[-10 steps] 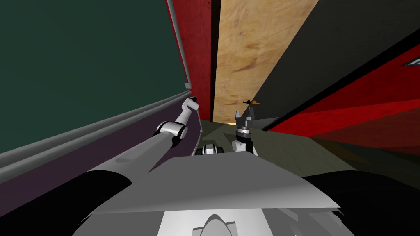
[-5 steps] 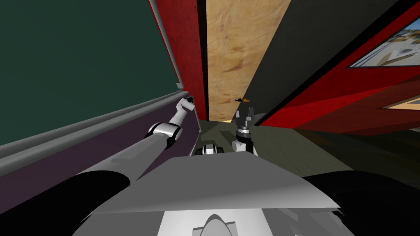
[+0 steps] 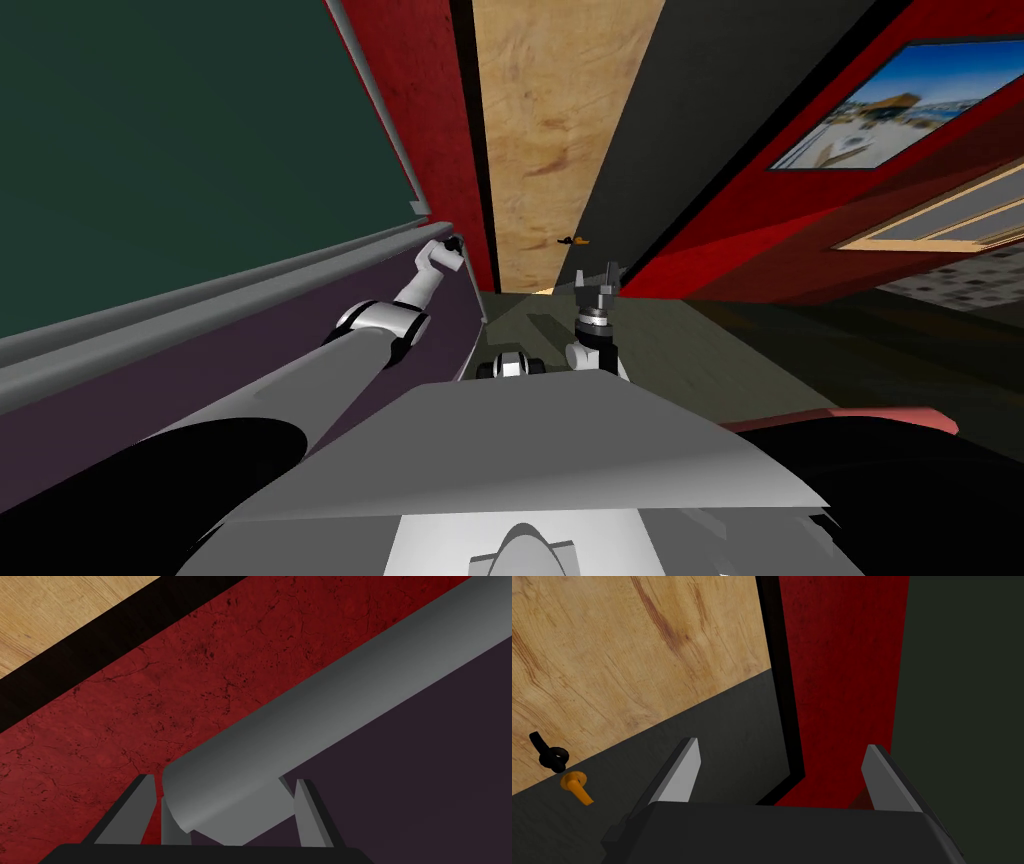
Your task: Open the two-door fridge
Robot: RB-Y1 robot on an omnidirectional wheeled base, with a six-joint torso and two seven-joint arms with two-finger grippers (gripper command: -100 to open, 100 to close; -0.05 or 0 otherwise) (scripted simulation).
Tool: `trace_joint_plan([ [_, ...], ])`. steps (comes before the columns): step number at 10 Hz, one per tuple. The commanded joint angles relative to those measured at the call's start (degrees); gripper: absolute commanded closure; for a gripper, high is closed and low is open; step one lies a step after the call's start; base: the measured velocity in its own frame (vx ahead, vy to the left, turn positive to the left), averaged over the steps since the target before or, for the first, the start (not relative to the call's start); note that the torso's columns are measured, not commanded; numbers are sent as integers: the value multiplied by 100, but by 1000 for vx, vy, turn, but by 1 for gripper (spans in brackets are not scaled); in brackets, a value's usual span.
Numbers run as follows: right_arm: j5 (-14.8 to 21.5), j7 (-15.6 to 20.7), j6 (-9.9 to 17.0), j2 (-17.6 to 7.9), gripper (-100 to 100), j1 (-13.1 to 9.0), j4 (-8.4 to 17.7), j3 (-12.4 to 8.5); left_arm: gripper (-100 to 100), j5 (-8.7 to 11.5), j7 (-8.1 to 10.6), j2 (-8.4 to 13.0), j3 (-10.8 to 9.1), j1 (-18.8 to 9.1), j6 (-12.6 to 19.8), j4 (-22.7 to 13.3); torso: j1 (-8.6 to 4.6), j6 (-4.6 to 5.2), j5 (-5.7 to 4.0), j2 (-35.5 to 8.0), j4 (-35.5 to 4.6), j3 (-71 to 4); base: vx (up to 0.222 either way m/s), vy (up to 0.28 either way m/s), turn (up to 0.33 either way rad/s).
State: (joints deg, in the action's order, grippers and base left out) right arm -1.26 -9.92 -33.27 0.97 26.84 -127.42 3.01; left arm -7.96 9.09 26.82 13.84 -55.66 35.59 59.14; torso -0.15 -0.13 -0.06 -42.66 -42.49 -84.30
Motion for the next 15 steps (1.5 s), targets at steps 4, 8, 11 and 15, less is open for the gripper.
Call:
trace_joint_plan([
  [4,0,0,0,0,0,0,0,0,100,922,85,893,464,273,-144,353,-6,23,0,11,12,-8,-106,-98,-180],
  [8,0,0,0,-1,0,1,0,-1,100,1552,159,1521,900,538,-285,674,-3,20,-1,25,12,-18,-84,-105,-160],
  [11,0,0,0,-1,0,2,0,-2,100,1959,195,1948,1117,670,-356,834,27,8,5,49,14,-33,-75,-84,-122],
  [15,0,0,0,-2,0,-1,0,-2,100,2178,154,1988,1285,591,-374,968,7,48,12,26,37,-23,-121,-38,-89],
])
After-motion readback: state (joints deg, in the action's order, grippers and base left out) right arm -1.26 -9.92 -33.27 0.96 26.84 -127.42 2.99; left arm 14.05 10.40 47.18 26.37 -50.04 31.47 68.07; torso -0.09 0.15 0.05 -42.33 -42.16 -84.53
